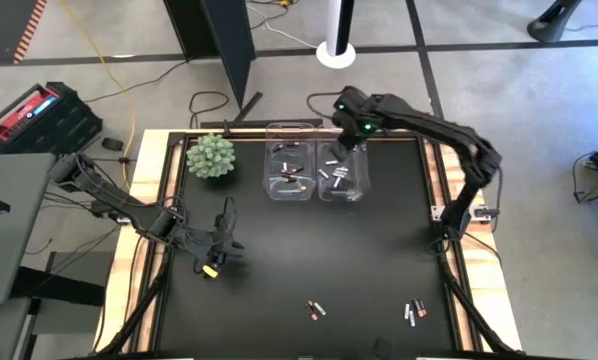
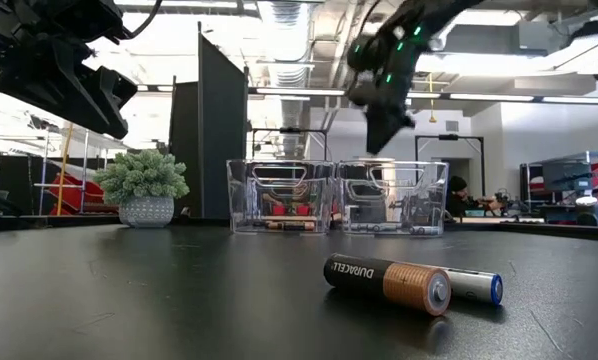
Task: Sort batteries
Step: Put the white battery into the right transparent bin
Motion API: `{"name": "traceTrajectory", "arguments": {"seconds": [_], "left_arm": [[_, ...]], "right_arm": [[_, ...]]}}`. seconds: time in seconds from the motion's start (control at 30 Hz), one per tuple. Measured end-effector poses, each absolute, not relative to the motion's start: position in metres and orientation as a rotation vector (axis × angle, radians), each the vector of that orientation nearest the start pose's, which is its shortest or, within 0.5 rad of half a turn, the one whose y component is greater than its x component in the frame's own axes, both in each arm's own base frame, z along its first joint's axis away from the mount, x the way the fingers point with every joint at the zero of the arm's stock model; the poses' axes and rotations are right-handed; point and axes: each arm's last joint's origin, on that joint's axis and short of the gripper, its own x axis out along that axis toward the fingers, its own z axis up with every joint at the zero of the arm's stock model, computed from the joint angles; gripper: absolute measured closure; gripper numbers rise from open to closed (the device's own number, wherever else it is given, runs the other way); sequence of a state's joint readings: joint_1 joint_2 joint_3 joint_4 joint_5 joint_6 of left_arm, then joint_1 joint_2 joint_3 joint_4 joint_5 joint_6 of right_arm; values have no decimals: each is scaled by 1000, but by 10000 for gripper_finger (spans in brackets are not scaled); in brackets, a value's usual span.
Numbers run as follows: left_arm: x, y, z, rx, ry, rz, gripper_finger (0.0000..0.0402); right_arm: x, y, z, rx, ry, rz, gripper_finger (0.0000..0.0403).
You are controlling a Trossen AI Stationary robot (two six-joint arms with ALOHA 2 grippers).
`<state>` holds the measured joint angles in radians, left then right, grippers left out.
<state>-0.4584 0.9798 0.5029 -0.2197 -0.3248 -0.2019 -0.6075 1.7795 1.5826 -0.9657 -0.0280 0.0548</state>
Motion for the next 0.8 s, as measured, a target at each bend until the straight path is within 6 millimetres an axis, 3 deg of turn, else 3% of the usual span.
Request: {"name": "traceTrajectory", "arguments": {"seconds": [0.23, 0.43, 0.63, 0.8], "left_arm": [[175, -76, 202, 72, 653, -63, 303], [175, -76, 203, 70, 652, -62, 303], [175, -76, 202, 69, 652, -62, 303], [175, -76, 202, 68, 652, -61, 303]], "right_arm": [[285, -147, 343, 416, 968, -505, 315], [272, -71, 383, 352, 830, -537, 315], [260, 19, 393, 289, 746, -584, 315], [258, 87, 377, 269, 694, -621, 315]]}}
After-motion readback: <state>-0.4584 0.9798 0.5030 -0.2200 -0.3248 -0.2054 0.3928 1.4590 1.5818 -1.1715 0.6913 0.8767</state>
